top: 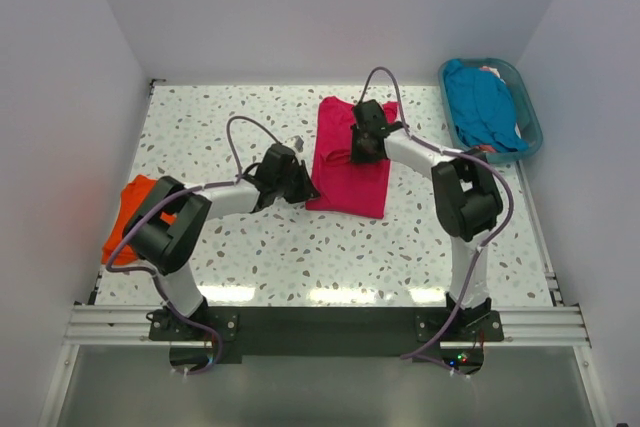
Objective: Fold and stack the t-shirts
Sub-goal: Fold the tshirt
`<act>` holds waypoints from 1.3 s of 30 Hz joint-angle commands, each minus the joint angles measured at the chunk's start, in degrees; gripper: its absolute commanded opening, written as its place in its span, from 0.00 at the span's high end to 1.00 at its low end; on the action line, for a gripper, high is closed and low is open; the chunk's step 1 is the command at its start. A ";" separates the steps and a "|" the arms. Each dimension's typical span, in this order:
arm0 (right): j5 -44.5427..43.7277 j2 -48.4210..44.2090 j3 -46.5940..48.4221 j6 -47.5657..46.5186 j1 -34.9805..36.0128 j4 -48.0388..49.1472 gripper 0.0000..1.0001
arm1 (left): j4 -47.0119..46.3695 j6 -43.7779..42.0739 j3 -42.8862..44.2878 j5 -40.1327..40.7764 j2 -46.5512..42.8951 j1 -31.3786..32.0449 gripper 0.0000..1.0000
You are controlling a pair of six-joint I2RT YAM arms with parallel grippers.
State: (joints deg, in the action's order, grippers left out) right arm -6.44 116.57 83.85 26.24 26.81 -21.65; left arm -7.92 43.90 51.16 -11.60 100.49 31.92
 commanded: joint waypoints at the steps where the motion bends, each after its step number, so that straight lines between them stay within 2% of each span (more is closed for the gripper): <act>1: -2.70 1.72 6.92 -1.72 -2.37 -1.37 0.78 | 0.63 -2.06 1.14 1.75 0.76 -0.19 1.00; 5: -2.53 4.80 13.59 -2.24 -3.86 -2.69 0.71 | 1.68 -2.77 0.96 2.36 0.85 -0.19 0.99; 7: -2.18 6.29 15.28 -2.68 -4.31 -3.13 0.67 | 2.30 -3.38 0.70 2.63 0.15 -0.19 0.97; 11: -2.26 5.52 18.72 -3.30 -4.66 -6.21 0.64 | 3.44 -4.26 0.88 3.07 -2.66 -0.89 0.89; 12: -2.61 4.11 16.63 -3.21 -4.66 -5.69 0.62 | 3.53 -4.35 0.70 3.07 -4.32 -1.07 0.82; 13: -2.96 2.79 15.47 -3.12 -4.66 -4.99 0.61 | 3.62 -4.17 0.44 3.07 -5.20 -1.42 0.78; 16: -5.42 -4.40 10.12 -2.25 -4.66 -7.34 0.56 | 5.02 -4.00 -0.70 3.68 -8.46 -2.56 0.74; 19: -5.08 -14.24 -1.99 0.12 -4.66 -4.47 0.50 | 4.59 -3.56 -3.34 2.72 -10.83 -3.44 0.68; 21: -4.11 -21.37 -12.02 2.06 -4.66 -2.70 0.43 | 3.01 -3.65 -5.27 0.01 -11.01 -3.36 0.60; 24: -0.69 -28.91 -23.33 4.34 -4.66 0.72 0.41 | 0.21 -2.86 -7.90 -2.20 -10.84 -3.36 0.50; 27: 0.63 -34.55 -31.63 6.54 -4.04 2.75 0.41 | -1.73 -2.50 -8.97 -3.78 -9.44 -3.36 0.46; 32: 2.22 -37.21 -39.80 10.23 -3.34 6.96 0.41 | -4.82 -0.84 -9.76 -4.93 -6.80 -3.01 0.42; 39: 4.42 -34.67 -42.81 13.83 -2.46 13.20 0.41 | -7.10 0.57 -10.46 -2.47 -3.11 -2.83 0.42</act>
State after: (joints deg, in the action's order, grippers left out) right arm -3.29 81.38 41.32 36.99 23.73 -15.73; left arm -11.75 43.27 41.41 -15.03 95.64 28.71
